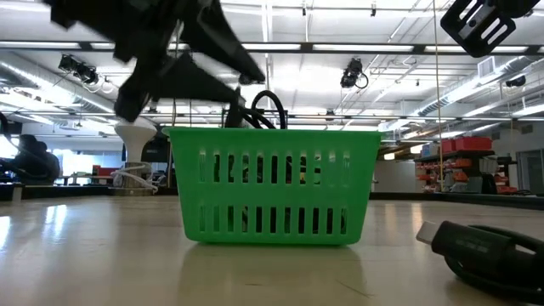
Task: Pick & Place USB Port
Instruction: Put the black charger cable into the green bin
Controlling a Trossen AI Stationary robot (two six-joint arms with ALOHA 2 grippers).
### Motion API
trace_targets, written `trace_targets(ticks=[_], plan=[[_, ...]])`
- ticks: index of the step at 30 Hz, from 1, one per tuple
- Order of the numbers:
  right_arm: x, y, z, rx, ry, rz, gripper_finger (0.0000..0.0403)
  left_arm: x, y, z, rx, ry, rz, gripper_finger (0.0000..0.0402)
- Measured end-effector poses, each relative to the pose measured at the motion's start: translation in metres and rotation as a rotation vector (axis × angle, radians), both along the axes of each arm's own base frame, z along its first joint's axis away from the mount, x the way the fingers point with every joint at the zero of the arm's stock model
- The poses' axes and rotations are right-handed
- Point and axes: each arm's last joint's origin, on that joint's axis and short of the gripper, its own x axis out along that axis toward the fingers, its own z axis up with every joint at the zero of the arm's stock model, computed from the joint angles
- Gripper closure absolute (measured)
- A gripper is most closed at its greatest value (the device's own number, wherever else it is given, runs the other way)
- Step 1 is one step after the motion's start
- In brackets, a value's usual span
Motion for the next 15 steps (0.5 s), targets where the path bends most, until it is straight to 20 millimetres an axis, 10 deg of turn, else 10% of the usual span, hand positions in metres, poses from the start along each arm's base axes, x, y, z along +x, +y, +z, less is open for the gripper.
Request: trace_targets(ticks=[7,15], plan=[[0.000,0.000,0.000,0.022,0.009,-0.008,0.0292,-0.007,0.004,0.038,0.046,-0.050,-0.038,0.0265],[0.000,0.000,0.000,0.022,0.009,-0.008,0.0292,-0.004,0.000,0.023,-0.053,-0.006,-0.102,0.0266]])
